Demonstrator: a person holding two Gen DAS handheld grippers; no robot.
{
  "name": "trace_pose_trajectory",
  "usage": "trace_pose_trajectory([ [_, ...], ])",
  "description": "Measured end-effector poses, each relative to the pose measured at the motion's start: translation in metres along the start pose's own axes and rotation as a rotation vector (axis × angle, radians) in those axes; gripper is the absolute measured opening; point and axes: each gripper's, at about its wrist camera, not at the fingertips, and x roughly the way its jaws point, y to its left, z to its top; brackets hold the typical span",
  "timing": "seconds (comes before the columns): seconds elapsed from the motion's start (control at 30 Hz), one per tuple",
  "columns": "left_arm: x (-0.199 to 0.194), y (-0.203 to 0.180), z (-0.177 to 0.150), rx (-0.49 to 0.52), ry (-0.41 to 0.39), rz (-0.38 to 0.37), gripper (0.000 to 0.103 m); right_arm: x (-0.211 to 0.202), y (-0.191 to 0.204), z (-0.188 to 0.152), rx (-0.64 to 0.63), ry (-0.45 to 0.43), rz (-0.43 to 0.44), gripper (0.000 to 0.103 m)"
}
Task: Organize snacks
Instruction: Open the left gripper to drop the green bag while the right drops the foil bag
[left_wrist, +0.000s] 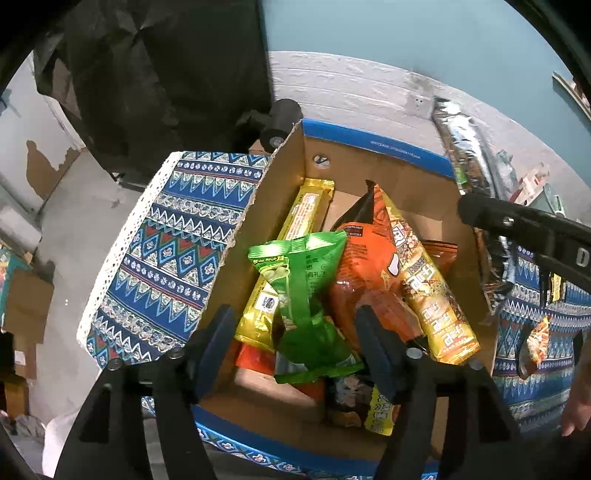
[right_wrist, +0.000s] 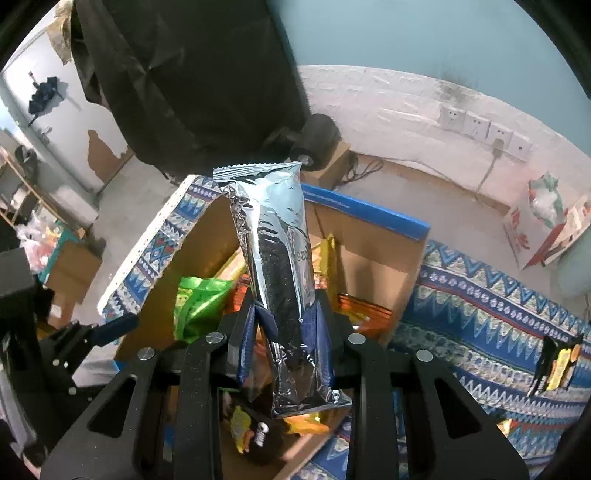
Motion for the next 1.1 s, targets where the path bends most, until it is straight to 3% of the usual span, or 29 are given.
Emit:
trace_pose_trajectory([
  [0.3, -0.006, 0.003, 0.001, -0.008, -0.015, 0.016, 0.077, 0.012, 0.004, -0.003, 0.009, 0.034, 0.002, 0.028],
  [0.37, -0.005, 0.001, 0.002, -0.008, -0.007, 0.019, 0.077, 0.012, 0.001, -0.001, 0.018, 0.036, -0.003, 0.033],
  [0.43, -0.006, -0.002, 0.004, -0.005, -0.004, 0.012, 0.077, 0.009, -0.003, -0.002, 0.025, 0.029, -0.005, 0.048],
  [0.63, -0.012, -0.02, 0.007, 0.027, -0.02, -0.002, 0.08, -0.013, -0.019, -0.002, 0.039, -0.003, -0.052, 0.071],
  [0.83, -0.016, -0.049, 0.007, 0.083, -0.015, -0.027, 0.08, -0.041, -0.045, -0.006, 0.061, -0.036, -0.116, 0.078],
  [1.1, -0.027, -0.082, 0.005, 0.138, -0.02, -0.067, 0.08, -0.074, -0.075, -0.019, 0.079, -0.062, -0.174, 0.08],
])
